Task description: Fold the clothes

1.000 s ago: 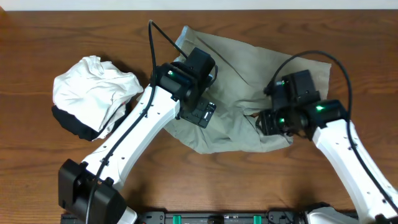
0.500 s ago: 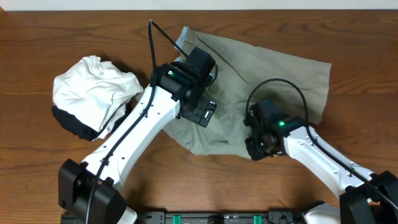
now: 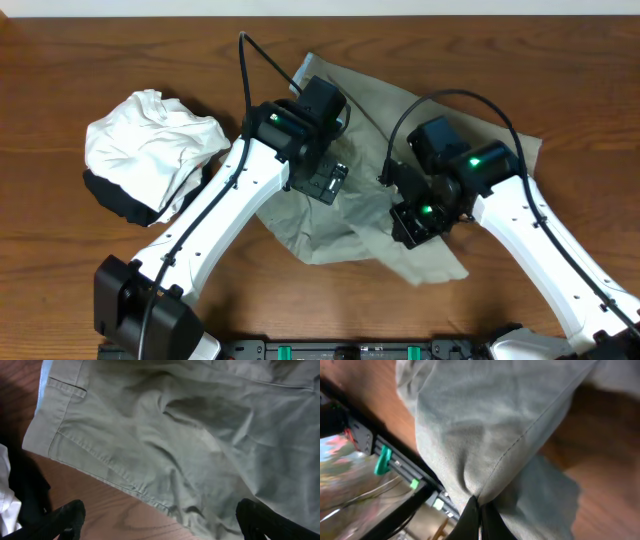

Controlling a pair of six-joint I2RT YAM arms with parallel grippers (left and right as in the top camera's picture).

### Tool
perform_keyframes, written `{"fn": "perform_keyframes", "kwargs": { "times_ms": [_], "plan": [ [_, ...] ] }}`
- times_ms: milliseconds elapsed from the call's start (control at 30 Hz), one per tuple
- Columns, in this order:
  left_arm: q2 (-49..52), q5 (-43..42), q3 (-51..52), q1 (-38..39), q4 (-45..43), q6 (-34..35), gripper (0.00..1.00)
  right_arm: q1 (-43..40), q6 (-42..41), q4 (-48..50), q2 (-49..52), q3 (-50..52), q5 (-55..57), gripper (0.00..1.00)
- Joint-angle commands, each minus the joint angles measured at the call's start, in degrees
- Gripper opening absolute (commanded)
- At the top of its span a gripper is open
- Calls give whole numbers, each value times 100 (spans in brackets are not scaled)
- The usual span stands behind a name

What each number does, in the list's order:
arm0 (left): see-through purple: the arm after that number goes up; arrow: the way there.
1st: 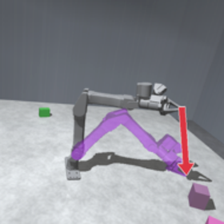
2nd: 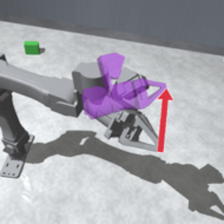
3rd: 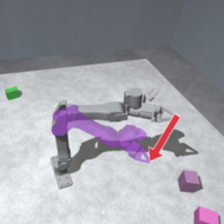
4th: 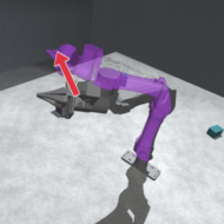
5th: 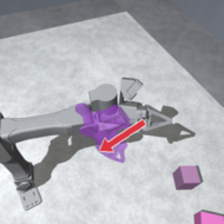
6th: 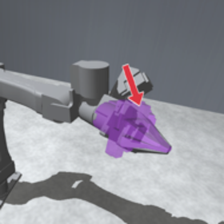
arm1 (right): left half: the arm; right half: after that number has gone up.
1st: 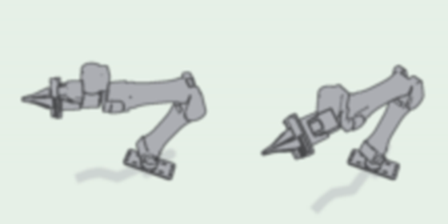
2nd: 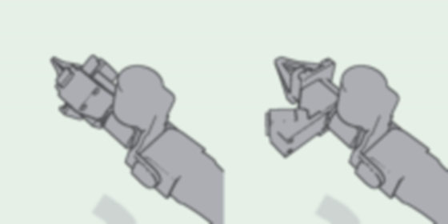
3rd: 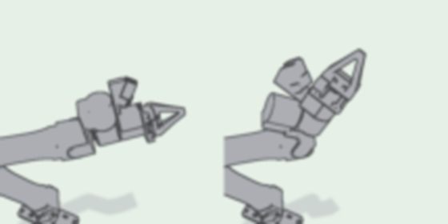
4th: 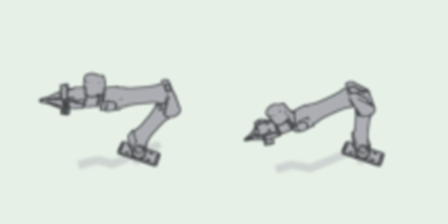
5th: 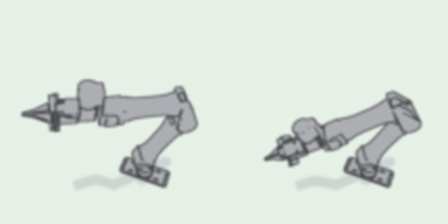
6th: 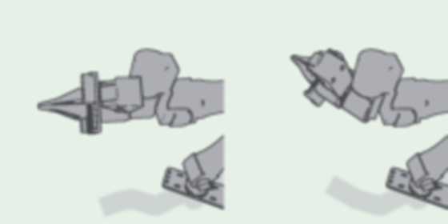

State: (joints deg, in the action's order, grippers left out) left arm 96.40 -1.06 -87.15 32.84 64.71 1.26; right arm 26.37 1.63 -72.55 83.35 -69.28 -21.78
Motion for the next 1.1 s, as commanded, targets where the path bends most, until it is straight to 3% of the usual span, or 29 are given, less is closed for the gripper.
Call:
{"fn": "perform_keyframes", "kwargs": {
  "times_ms": [0, 167, 233, 400, 467, 500, 567, 733, 867, 1067],
  "plan": [
    [74, 74, 0, -9, 35, -79, 98, 15, 0, 262, 35, 96, 859, 3],
    [74, 74, 0, -9, 37, -79, 98, -417, -968, 1117, 192, 570, 2583, 6],
    [74, 74, 0, -9, 33, -79, 98, -743, -1174, 1458, 278, 695, 2739, 9],
    [74, 74, 0, -9, 33, -81, 98, -1554, -1086, 1668, 529, 717, 2258, 45],
    [74, 74, 0, -9, 33, -81, 98, -1845, -1156, 1602, 640, 717, 2192, 46],
    [74, 74, 0, -9, 35, -81, 98, -1952, -1209, 1591, 693, 717, 2094, 45],
    [74, 74, 0, -9, 33, -81, 98, -2162, -1379, 1674, 907, 719, 1810, 33],
    [74, 74, 0, -9, 7, -81, 98, -2216, -1829, 2352, 1528, 721, 1808, 13],
    [74, 74, 0, -9, 55, -81, 98, -2208, -2006, 3003, 2144, 721, 1808, 2],
    [74, 74, 0, -9, 74, -79, 98, -2448, -2192, 4118, 2951, 695, 1996, 2]
  ]
}}
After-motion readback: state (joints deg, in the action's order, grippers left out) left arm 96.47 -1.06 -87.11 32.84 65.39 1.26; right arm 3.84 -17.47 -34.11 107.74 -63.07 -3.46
